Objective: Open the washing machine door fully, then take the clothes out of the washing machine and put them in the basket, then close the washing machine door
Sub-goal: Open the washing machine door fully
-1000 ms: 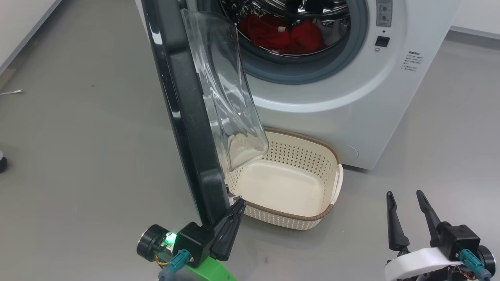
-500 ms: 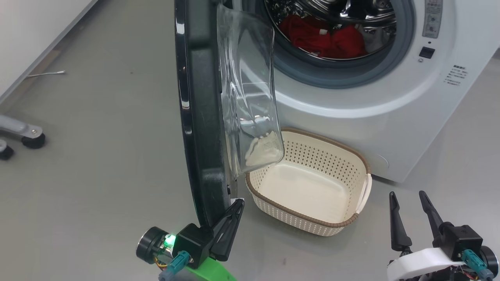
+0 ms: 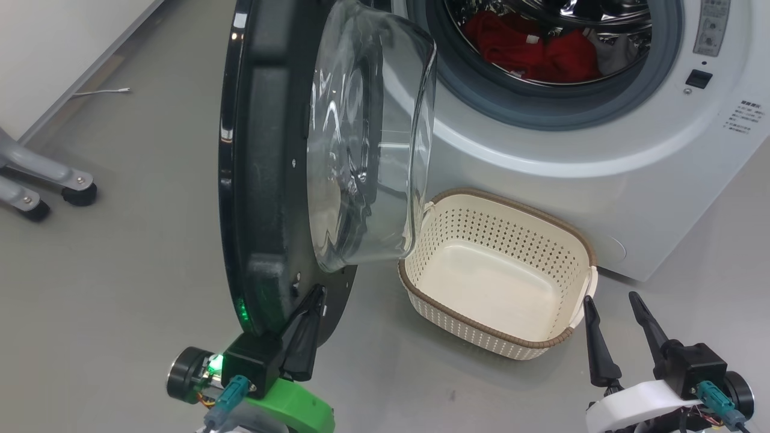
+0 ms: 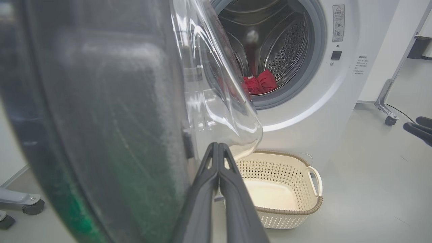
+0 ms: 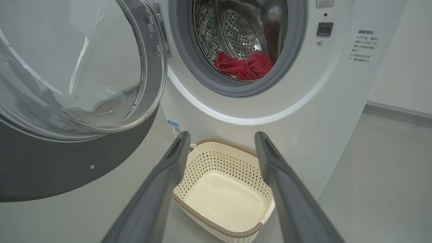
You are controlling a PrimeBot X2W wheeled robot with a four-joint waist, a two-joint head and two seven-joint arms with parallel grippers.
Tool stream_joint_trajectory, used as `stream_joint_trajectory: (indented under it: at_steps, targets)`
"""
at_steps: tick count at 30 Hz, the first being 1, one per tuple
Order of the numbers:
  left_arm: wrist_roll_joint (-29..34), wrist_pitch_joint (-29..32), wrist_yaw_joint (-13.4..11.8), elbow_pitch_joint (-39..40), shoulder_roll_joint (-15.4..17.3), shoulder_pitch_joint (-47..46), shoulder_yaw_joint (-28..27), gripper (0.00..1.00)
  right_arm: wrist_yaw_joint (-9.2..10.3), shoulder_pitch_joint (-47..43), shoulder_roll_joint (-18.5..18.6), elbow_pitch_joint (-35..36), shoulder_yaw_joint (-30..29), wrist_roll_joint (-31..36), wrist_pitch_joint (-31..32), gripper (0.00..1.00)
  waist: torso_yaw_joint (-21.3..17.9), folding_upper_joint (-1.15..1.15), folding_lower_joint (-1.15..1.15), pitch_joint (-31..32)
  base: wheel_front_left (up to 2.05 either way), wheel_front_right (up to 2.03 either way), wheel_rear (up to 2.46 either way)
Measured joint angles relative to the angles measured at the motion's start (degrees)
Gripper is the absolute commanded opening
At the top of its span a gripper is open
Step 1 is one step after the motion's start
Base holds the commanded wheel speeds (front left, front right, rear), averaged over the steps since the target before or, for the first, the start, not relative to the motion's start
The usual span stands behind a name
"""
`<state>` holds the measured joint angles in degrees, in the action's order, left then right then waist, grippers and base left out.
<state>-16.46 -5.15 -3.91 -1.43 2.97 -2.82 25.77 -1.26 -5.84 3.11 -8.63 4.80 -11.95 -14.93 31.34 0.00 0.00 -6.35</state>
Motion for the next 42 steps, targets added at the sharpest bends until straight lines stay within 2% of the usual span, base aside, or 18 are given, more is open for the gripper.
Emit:
stream_joint_trajectory:
  at_steps: [9,19,31,42]
  targets:
    - [0.00,-1.01,-1.43,-1.91,0.37,-0.01,-4.92,0.00,-0.22,0.72,0.00,-0.47,-0.14,0.07,0.00,1.00,0.18,0.00,0.00,-0.70,0.00,0.00,0.00]
    - [-0.94,-2.57,-1.87,-4.55,1.19,-0.39,-11.74,0.00,-0.20,0.79,-0.02,-0.37,-0.98,0.08,0.00,1.00,0.06,0.00,0.00,-1.74,0.00,0.00,0.00]
    - [-3.71,-4.64,-2.34,-8.28,1.22,-3.27,-19.94,0.00,-0.20,2.06,0.05,-0.01,-1.96,1.02,0.00,1.00,-1.97,0.00,0.00,-3.55,0.00,0.00,0.00]
    - [-5.49,-6.12,-2.35,-12.36,2.58,-7.53,-26.03,0.00,-0.41,3.33,0.42,0.33,-2.22,1.53,0.00,1.00,-3.56,0.00,0.00,-5.59,0.00,0.00,0.00]
